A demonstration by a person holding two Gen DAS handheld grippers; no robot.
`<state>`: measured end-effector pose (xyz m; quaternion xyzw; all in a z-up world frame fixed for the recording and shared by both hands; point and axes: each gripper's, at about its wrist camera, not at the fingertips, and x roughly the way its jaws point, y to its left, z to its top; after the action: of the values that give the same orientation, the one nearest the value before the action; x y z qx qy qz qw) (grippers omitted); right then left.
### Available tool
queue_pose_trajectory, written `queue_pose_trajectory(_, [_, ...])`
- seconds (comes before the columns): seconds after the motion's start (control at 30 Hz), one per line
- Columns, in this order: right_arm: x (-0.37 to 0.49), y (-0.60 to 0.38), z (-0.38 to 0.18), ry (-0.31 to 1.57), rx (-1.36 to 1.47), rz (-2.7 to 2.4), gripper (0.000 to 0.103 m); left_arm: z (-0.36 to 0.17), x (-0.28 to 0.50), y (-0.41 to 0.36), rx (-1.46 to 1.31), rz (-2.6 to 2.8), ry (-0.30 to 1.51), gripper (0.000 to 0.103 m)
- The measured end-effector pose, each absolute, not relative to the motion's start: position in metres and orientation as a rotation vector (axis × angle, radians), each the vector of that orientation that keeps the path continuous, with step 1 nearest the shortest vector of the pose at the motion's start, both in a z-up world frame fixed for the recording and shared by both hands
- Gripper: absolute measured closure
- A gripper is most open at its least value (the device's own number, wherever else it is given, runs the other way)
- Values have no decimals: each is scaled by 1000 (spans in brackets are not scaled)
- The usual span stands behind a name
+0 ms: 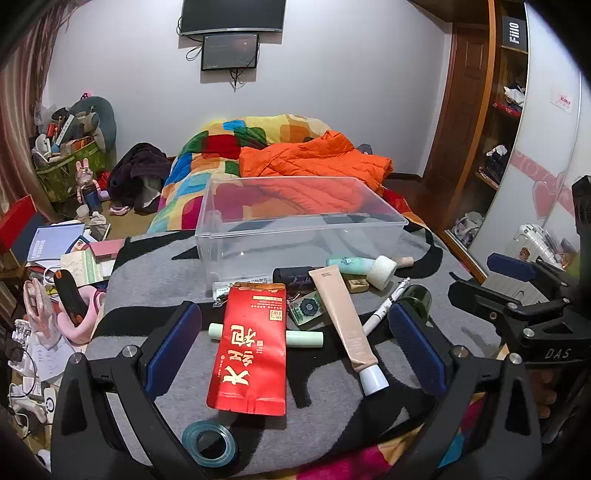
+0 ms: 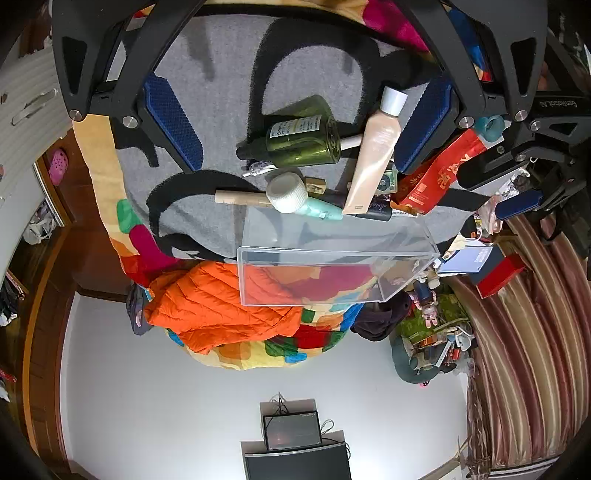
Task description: Organize objects
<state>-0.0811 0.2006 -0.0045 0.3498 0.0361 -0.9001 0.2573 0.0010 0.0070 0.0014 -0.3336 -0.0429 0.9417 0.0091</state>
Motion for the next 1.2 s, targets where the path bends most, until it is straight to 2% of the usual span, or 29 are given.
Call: queue_pose_trajectory(1.2, [-80,198,-5,99,949,-2432,0,2,2,13,-1053,2933,-123,0])
